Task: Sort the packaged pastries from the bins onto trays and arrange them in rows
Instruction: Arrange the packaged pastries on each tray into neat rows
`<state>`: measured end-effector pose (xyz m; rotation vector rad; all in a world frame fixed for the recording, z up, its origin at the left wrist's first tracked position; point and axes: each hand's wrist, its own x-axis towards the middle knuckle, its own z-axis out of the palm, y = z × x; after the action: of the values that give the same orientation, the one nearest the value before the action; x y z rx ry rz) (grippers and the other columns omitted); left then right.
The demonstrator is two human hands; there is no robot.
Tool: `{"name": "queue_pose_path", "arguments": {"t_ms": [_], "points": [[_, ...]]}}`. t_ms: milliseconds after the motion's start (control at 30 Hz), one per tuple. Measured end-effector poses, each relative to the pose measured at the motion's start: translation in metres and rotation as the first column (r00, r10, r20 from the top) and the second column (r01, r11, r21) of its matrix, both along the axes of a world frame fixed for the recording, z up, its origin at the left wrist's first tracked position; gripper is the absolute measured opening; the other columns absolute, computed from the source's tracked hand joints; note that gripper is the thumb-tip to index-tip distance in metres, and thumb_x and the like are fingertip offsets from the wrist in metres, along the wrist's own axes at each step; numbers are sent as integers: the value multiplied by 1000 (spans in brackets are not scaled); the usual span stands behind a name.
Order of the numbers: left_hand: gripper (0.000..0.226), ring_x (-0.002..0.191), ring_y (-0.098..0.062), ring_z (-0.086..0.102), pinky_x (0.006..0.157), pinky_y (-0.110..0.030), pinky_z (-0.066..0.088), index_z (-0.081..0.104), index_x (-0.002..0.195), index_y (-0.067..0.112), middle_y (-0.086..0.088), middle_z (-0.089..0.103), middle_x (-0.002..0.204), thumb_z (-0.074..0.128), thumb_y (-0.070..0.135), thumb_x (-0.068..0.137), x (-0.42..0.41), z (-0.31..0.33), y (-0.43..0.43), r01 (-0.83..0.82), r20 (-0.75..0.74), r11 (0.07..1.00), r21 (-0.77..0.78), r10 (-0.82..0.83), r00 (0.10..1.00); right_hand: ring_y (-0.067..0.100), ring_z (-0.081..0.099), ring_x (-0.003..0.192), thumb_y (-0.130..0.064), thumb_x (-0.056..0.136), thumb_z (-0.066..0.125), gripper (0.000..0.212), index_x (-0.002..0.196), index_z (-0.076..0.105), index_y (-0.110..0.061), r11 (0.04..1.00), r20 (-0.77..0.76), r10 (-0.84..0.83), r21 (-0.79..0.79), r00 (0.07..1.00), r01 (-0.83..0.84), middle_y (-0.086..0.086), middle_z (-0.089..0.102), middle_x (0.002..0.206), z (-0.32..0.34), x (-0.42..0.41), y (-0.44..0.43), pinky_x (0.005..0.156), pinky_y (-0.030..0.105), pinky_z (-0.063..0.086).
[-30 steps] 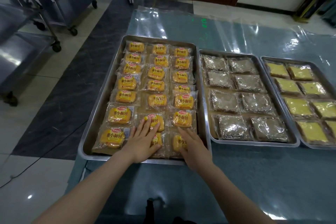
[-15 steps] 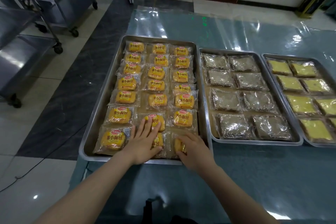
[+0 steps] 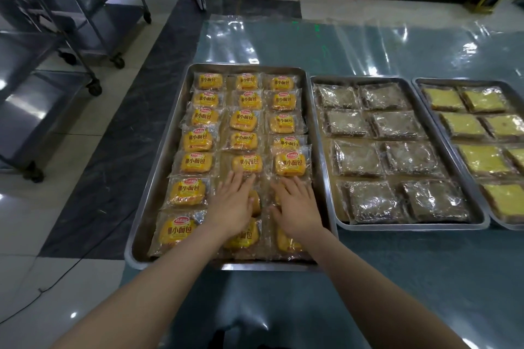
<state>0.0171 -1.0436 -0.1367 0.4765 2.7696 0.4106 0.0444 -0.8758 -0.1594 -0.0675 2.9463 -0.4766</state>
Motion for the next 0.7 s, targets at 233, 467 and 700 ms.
{"name": "queue_pose_path", "arguments": {"t_ms": [233, 467, 700], "points": [[58, 128, -36, -38, 104, -51, -23, -14, 144, 42, 2, -32, 147, 22, 45, 99, 12, -28, 8, 157, 123, 970, -183, -136, 983, 27, -6, 146, -44, 97, 40, 52, 146, 29, -29, 999, 28, -6, 34, 1000, 5, -3, 15, 158, -8, 15, 11, 116, 46, -1], [63, 130, -17, -41, 107, -40, -25, -28, 140, 32, 7, -32, 150, 14, 50, 97, 15, -45, -6, 197, 24, 968, -155, -196, 980, 25, -7, 146, -34, 102, 29, 50, 150, 20, -23, 993, -33, 8, 118, 999, -4, 3, 15, 159, -11, 11, 4, 112, 42, -13], [60, 131, -13, -41, 106, -38, -26, -30, 139, 36, 10, -36, 147, 11, 51, 97, 13, -52, -9, 232, -22, 960, -155, -239, 971, 23, -21, 142, -39, 101, 23, 54, 152, 5, -33, 987, 36, 62, 148, 997, -66, -3, -9, 160, -17, 9, 6, 114, 46, -10]]}}
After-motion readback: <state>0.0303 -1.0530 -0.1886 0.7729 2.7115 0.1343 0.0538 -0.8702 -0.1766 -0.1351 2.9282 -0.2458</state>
